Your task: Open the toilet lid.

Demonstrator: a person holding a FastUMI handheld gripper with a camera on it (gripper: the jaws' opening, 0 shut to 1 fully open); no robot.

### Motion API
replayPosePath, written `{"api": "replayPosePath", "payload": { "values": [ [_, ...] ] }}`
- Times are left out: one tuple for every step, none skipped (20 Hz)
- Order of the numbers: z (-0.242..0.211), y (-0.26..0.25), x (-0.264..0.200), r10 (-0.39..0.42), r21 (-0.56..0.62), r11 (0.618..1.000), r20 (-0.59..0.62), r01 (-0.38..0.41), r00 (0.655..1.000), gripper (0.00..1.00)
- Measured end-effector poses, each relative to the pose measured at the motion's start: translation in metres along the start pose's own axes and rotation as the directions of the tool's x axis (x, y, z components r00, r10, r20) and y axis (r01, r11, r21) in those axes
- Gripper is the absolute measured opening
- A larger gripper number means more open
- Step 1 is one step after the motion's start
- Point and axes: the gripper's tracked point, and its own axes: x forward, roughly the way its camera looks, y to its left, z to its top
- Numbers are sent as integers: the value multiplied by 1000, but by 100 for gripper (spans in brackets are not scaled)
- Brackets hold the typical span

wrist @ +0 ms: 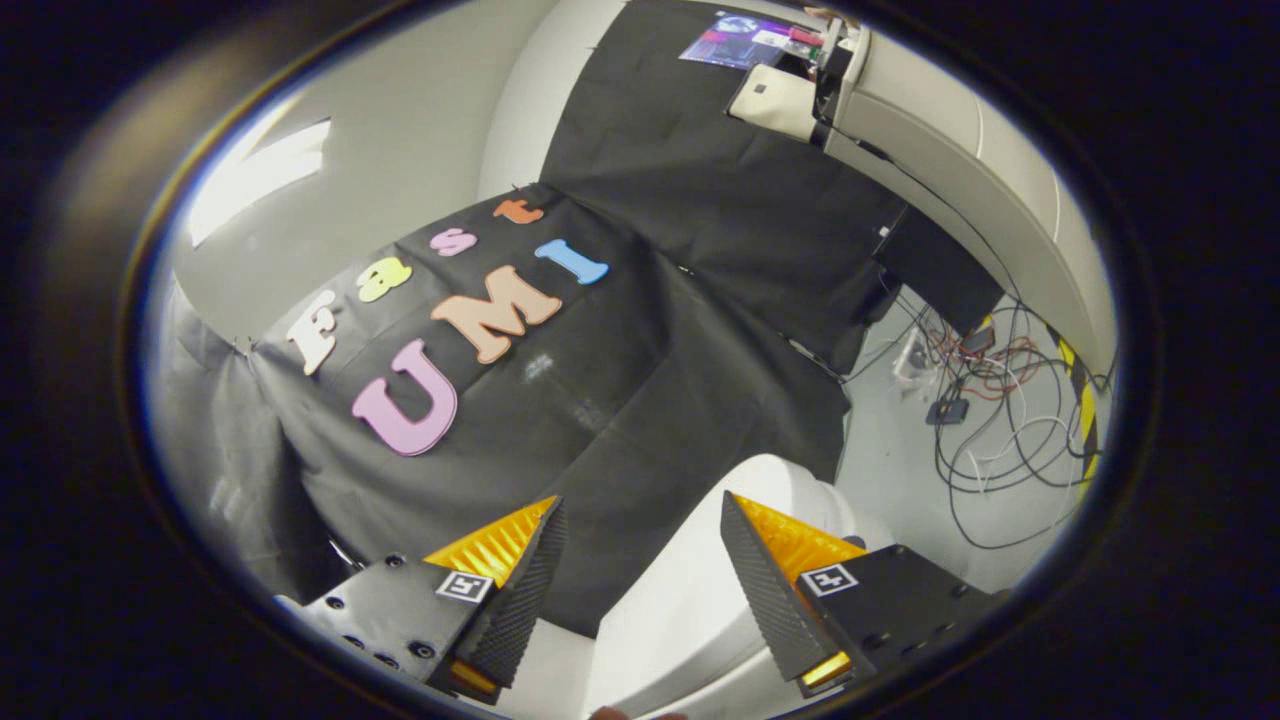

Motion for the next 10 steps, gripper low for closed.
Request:
{"api": "replayPosePath", "payload": {
  "values": [
    [-4, -4, -3, -11, 14, 1000, -3, 11, 1000, 96],
    [-8, -9, -5, -20, 29, 999, -8, 21, 1000, 96],
    [-13, -13, -6, -27, 44, 999, -16, 28, 1000, 96],
    [-19, -17, -6, -36, 56, 998, -27, 38, 999, 96],
    [-24, -22, -7, -50, 60, 997, -38, 53, 998, 96],
    [-28, -31, -8, -71, 65, 995, -44, 73, 997, 96],
    [-29, -38, -10, -90, 73, 993, -47, 93, 995, 96],
    [-30, -45, -13, -108, 82, 990, -47, 111, 993, 96],
    [-30, -53, -15, -130, 86, 987, -41, 133, 991, 96],
    [-30, -63, -17, -153, 95, 983, -34, 156, 988, 96]
  ]
}}
